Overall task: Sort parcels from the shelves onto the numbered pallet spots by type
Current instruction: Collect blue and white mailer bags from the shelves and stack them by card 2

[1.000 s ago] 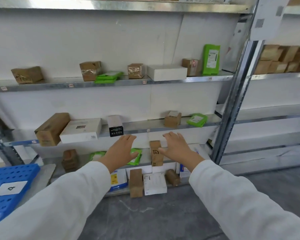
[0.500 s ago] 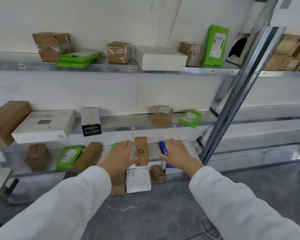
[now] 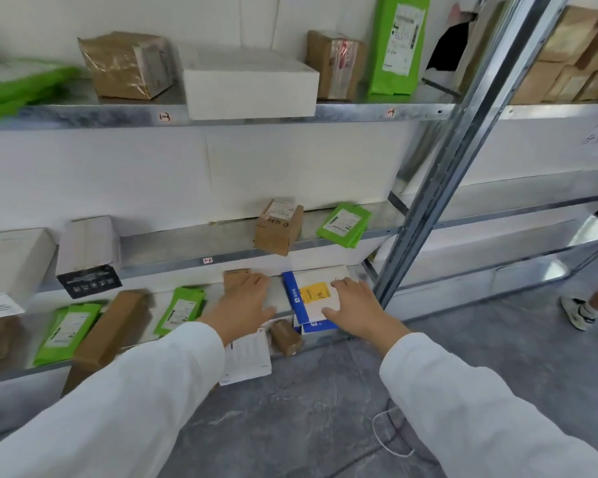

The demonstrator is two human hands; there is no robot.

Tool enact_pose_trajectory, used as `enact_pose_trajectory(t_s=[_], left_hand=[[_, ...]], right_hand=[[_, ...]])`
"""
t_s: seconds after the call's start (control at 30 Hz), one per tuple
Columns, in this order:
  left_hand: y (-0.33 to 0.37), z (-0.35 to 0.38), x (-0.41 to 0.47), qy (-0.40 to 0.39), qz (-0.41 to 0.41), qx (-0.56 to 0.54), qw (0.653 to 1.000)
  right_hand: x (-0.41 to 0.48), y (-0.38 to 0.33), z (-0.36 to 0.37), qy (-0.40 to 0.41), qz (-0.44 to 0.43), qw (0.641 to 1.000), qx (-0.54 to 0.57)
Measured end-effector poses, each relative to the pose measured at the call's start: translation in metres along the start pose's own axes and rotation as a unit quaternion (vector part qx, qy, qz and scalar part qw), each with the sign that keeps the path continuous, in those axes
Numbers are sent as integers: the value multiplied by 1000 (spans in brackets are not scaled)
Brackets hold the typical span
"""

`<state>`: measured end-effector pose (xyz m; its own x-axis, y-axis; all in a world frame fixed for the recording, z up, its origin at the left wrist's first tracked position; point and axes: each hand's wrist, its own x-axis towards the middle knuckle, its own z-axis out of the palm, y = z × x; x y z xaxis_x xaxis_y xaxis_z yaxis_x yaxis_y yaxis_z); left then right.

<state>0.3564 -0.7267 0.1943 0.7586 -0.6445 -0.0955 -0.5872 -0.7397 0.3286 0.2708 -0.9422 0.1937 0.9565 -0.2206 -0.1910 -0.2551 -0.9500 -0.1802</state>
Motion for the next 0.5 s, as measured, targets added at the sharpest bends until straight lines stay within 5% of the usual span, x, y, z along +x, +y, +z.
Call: enact_pose_trajectory(t_s=[0.5], left_hand=[[81,55,175,-22,-114,-27,993]], right_hand=[[141,174,-12,-59,5,997,47]])
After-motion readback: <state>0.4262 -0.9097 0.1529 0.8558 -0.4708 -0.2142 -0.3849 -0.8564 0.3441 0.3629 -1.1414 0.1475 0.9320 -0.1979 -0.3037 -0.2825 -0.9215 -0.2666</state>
